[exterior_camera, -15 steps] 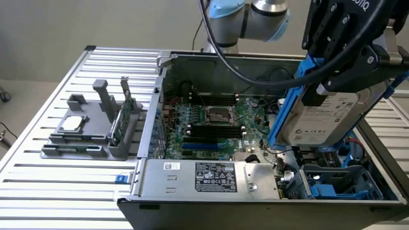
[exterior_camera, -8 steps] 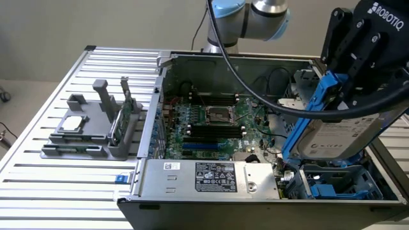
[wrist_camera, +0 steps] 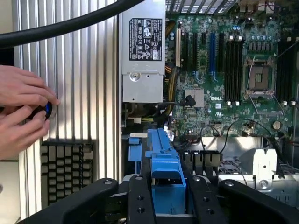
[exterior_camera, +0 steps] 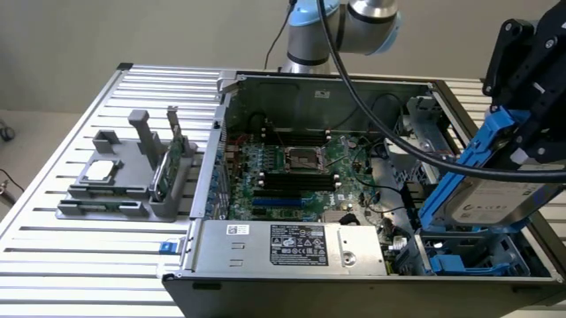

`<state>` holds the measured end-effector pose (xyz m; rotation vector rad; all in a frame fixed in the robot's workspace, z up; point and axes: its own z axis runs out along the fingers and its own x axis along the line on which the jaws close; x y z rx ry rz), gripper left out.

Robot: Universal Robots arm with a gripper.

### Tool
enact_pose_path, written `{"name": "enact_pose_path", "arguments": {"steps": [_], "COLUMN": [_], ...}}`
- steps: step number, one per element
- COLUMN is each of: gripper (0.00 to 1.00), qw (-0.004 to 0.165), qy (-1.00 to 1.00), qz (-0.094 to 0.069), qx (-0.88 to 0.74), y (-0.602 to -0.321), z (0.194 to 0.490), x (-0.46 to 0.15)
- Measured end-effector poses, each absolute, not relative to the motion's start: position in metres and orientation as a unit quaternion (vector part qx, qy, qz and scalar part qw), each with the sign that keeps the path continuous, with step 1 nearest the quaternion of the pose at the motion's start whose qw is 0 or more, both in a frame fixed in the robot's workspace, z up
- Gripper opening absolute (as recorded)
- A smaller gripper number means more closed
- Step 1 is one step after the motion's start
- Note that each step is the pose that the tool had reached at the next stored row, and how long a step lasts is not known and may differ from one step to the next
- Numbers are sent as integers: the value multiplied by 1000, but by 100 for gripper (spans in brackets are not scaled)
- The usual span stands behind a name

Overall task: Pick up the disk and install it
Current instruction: 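Pick up the disk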

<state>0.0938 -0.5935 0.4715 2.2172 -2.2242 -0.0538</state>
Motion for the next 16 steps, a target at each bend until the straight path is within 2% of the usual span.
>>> {"name": "enact_pose_path", "arguments": {"steps": [16], "gripper": [33], "qw": [1], "qy": [-708], "qz": [-16], "qx": [706], "y": [-595], "z": [459], "x": [109]}}
